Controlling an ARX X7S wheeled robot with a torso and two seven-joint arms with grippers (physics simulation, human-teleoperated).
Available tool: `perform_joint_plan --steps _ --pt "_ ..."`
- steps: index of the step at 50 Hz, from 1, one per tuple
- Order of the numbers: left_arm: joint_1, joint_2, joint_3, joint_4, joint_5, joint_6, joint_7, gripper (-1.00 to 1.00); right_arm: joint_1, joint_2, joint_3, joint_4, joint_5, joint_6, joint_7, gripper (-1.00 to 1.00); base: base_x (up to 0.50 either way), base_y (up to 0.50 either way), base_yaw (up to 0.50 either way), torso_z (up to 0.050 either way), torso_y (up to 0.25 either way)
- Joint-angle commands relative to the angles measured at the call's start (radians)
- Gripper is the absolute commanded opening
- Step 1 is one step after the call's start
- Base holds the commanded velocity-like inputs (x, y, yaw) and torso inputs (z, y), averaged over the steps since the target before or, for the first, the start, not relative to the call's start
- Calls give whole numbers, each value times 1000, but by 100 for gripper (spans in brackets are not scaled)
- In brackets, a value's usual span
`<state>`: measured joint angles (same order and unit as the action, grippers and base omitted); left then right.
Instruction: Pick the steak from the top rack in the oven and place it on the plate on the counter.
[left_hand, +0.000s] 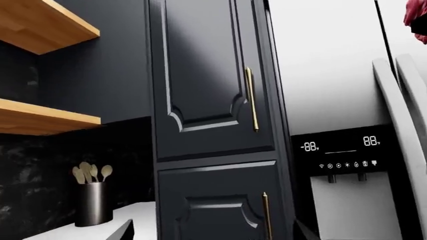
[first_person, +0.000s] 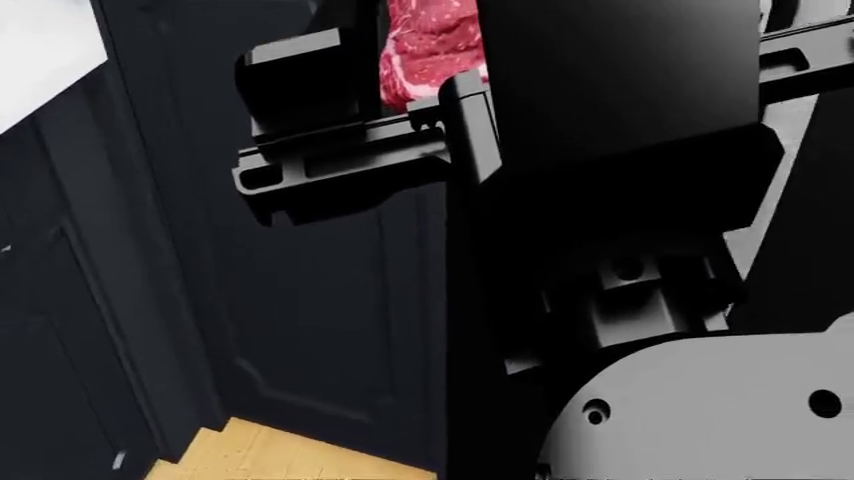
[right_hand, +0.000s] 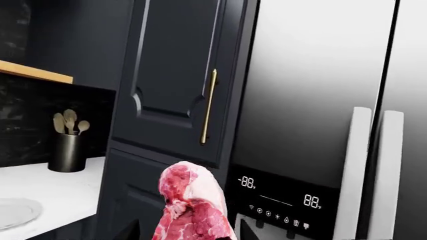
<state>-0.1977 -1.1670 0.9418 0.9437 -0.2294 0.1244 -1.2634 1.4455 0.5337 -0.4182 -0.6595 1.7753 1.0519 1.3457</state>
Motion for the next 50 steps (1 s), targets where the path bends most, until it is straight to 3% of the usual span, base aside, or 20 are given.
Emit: perform_joint_plan --steps 1,22,27,37,50 --pt "12 -9 -1 3 28 34 6 100 -15 -1 17 -8 -36 15 -19 -100 0 0 500 0 0" --pt "15 -17 -12 4 25 42 4 100 -19 11 15 -14 -36 3 -26 -100 0 0 500 0 0" --pt "-42 -28 -63 -56 -95 108 34 100 -25 11 14 -19 -41 0 -27 -100 0 0 500 0 2" --pt "-173 68 -90 -206 -283 90 165 100 -13 18 13 -18 -30 -5 -24 -100 0 0 500 1 1" --pt "-151 100 -90 -323 -317 146 197 100 -1 28 15 -15 -24 -11 -28 -100 0 0 500 0 1"
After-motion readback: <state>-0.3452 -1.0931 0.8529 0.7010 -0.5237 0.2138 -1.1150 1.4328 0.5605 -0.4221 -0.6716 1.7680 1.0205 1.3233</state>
